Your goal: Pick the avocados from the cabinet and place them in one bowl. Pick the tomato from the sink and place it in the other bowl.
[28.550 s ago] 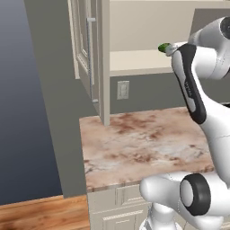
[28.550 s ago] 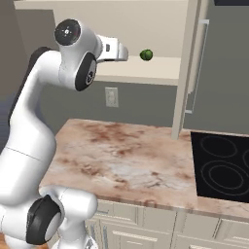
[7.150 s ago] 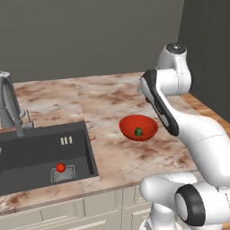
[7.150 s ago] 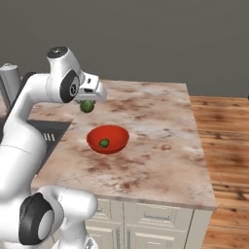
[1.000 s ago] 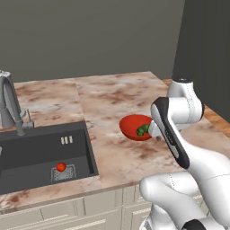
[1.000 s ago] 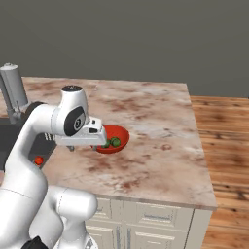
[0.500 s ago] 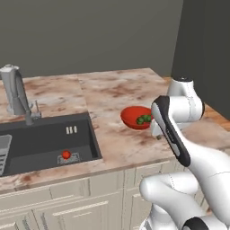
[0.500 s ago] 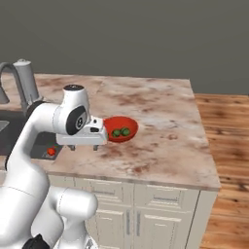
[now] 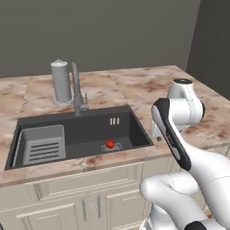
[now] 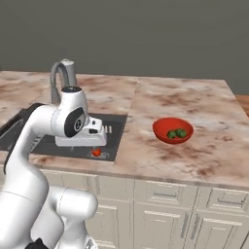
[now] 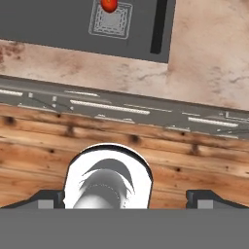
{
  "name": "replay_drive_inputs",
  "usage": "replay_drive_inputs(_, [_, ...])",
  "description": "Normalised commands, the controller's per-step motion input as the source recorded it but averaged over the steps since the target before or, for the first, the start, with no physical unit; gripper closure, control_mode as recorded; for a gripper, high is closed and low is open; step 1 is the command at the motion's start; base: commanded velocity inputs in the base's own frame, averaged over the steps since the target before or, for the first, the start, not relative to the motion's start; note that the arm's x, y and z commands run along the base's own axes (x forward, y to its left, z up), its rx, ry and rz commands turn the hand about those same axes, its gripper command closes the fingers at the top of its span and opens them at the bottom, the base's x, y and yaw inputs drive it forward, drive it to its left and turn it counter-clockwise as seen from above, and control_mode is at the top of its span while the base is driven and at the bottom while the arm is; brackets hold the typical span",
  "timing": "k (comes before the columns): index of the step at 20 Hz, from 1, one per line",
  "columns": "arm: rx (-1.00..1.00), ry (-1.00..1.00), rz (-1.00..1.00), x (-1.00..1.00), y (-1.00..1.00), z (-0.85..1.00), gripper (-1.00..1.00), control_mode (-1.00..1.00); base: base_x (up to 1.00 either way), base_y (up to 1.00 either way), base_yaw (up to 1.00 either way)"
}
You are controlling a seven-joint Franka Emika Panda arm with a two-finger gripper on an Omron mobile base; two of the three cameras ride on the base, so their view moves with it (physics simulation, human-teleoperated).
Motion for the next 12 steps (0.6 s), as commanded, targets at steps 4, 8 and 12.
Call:
replay_drive_inputs(4, [0.0, 0.0, 0.0, 0.0, 0.0, 0.0, -1.0, 1.0, 0.0, 0.45, 0.06])
replay_drive_inputs(8, [0.0, 0.0, 0.0, 0.0, 0.0, 0.0, -1.0, 1.0, 0.0, 0.57, 0.0])
replay_drive_inputs(12, [0.0, 0.0, 0.0, 0.0, 0.0, 0.0, -1.0, 1.0, 0.11, 0.71, 0.0])
